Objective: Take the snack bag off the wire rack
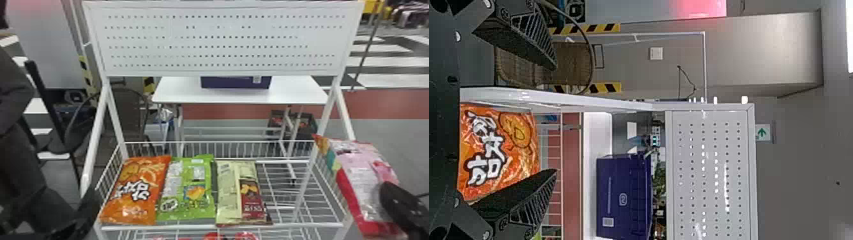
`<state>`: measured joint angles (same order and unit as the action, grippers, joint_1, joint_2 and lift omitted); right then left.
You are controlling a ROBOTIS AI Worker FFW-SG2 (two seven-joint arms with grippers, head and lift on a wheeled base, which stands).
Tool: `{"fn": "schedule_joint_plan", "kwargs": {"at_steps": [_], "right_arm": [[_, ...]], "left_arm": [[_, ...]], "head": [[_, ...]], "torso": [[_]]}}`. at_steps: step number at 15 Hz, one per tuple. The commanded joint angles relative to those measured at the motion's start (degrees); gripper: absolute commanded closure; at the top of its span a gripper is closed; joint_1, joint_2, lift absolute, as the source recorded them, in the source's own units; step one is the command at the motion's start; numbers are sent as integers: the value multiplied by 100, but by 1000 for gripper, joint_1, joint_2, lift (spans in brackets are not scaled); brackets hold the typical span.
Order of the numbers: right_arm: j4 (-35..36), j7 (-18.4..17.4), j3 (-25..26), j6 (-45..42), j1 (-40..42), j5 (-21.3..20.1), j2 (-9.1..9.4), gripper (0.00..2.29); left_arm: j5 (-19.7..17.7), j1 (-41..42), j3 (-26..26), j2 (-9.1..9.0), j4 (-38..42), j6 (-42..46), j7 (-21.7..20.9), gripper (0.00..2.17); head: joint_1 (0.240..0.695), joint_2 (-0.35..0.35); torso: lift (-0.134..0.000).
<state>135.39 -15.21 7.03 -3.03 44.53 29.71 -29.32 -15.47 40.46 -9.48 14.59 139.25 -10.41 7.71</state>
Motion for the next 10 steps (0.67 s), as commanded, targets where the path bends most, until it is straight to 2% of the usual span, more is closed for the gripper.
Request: {"fn": "schedule_joint_plan", "kwargs": {"at_steps": [1, 10], "right_arm": [[119, -17, 114, 0, 188, 0, 5, 2223], [207, -70, 132, -88, 302, -71, 40, 2223]], "left_arm": [[0, 6, -2, 0, -21, 25, 2, 164], [-53, 6, -28, 0, -73, 95, -24, 164]], "head": [[499, 0], [499, 0]], "torso": [[0], [0]]}}
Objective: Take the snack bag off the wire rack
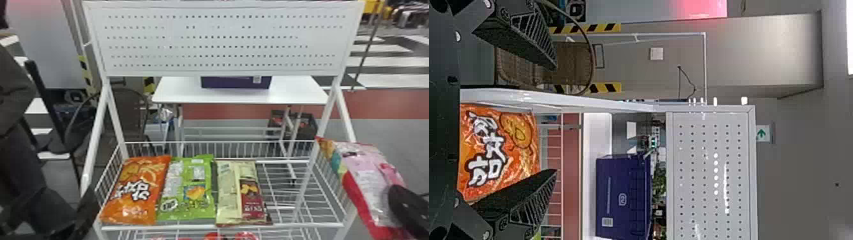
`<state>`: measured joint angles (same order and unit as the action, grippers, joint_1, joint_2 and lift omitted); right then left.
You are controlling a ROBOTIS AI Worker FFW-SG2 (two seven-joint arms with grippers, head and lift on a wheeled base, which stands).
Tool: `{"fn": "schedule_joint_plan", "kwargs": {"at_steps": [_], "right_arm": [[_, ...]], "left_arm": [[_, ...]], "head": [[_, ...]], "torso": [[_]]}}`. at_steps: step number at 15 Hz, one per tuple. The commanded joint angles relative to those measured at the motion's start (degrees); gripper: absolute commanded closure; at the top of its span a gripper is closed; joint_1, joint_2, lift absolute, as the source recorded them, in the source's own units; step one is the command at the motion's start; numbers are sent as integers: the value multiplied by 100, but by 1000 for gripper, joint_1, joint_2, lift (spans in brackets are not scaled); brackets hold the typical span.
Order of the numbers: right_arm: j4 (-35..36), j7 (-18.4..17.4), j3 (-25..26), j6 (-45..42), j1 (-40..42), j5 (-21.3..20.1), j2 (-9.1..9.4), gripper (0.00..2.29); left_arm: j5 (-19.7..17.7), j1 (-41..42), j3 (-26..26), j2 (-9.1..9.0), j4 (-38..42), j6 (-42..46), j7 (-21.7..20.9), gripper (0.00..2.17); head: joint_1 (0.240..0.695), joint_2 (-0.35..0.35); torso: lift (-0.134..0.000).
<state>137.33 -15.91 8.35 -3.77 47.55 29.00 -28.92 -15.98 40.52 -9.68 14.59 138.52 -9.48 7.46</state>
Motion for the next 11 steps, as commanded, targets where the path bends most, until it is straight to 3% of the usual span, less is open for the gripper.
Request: {"fn": "schedule_joint_plan", "kwargs": {"at_steps": [1, 11], "right_arm": [[13, 0, 0, -31, 0, 0, 0, 2223], [22, 0, -18, -207, 35, -35, -26, 2223]], "left_arm": [[-2, 0, -7, 0, 9, 2, 1, 164], [-2, 9, -43, 0, 61, 2, 9, 164]], "head": [[499, 0], [499, 0]], "torso": [[0], [0]]}}
